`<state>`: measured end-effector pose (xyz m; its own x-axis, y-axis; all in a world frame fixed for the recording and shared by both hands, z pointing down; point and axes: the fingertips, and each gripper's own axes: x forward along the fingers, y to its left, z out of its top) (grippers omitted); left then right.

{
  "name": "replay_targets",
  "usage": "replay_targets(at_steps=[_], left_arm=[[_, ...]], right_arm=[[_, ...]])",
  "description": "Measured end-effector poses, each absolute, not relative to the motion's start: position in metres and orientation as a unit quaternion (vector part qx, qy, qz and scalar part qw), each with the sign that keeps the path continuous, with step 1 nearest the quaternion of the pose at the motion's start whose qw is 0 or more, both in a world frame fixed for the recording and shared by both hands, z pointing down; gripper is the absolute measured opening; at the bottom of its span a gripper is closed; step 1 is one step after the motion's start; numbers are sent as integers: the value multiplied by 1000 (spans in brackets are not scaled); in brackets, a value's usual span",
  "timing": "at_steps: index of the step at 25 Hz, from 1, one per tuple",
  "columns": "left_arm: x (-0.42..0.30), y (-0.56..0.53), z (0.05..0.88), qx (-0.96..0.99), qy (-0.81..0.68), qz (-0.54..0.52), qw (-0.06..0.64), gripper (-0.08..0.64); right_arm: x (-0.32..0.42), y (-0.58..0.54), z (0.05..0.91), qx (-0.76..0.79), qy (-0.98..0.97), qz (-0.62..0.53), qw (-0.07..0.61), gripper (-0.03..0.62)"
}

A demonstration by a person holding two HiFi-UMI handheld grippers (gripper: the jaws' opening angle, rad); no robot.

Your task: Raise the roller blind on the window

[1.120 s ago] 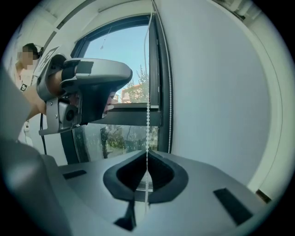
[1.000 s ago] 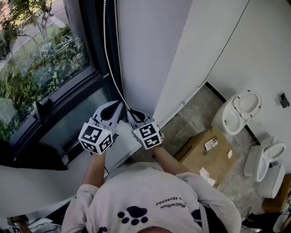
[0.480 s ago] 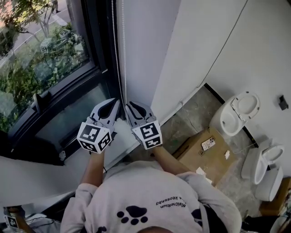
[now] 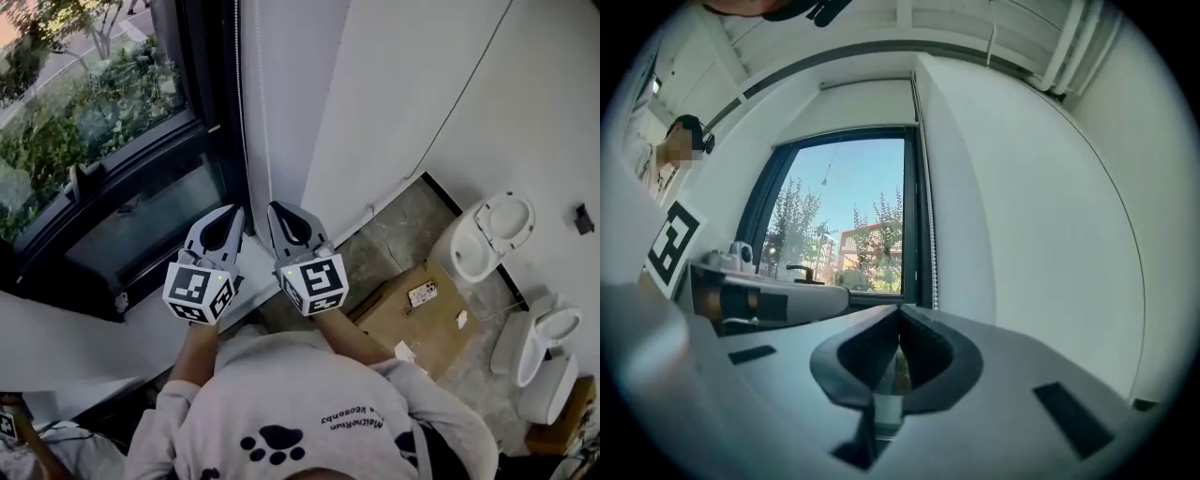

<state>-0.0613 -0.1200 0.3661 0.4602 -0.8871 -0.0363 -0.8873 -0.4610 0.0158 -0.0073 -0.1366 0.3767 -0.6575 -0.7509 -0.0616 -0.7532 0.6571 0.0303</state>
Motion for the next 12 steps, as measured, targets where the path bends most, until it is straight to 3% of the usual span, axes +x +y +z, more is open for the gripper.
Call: replay_targets(at_steps=[12], left_arm=[[-62, -77, 366, -821, 570, 32, 3, 6]], right_arm=[[11, -95, 364, -432, 900, 32, 36, 9]])
